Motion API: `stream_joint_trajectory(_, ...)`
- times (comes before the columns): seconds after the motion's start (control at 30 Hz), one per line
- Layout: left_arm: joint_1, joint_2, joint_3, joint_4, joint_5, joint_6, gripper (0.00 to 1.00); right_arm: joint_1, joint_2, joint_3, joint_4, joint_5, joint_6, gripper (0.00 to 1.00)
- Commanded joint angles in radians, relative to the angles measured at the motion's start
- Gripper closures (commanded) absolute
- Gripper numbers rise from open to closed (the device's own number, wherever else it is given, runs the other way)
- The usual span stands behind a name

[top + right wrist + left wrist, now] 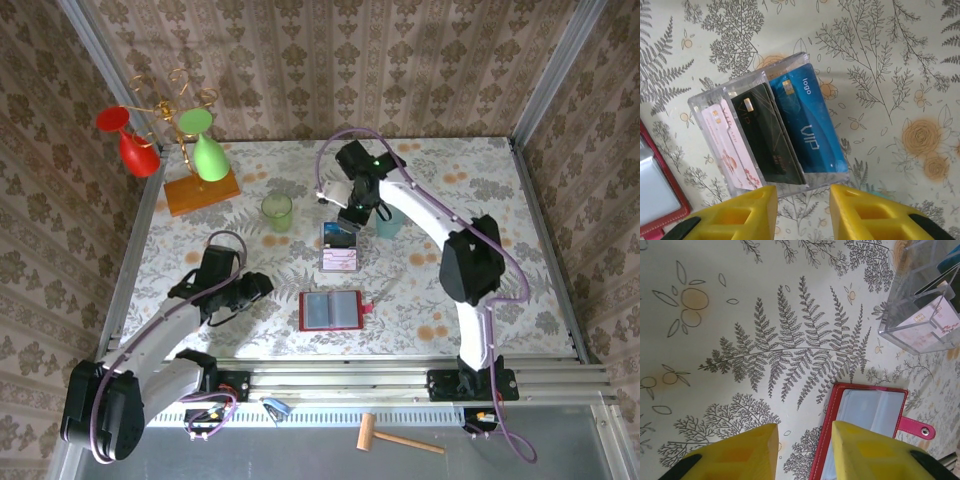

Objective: Take the credit cards out of the card holder

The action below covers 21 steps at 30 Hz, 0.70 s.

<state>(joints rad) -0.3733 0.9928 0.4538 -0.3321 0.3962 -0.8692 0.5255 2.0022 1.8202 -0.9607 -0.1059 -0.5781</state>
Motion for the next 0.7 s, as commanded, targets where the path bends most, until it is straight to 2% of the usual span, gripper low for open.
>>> stream_joint_trajectory(0.0,-0.018,0.017,0.033,0.044,0.02,0.019,0.66,0.012,-0.112,-0.13,0.187,-0.008,0.2,0.67)
stream_joint_trajectory(0.23,-0.077,0.095,0.042,0.121,0.027,0.007,0.67,0.045,-0.271,-0.391,0.358,0.022,0.49,0.67)
stream_joint_trajectory(0.37,-0.145,0.14,0.053,0.156,0.015,-0.003,0.68,0.08,-0.327,-0.498,0.41,0.048,0.645,0.7)
stream_joint_trajectory(0.67,-0.232,0.205,0.034,0.24,-0.004,-0.049,0.71,0.211,-0.356,-0.608,0.481,0.045,0.906,0.73)
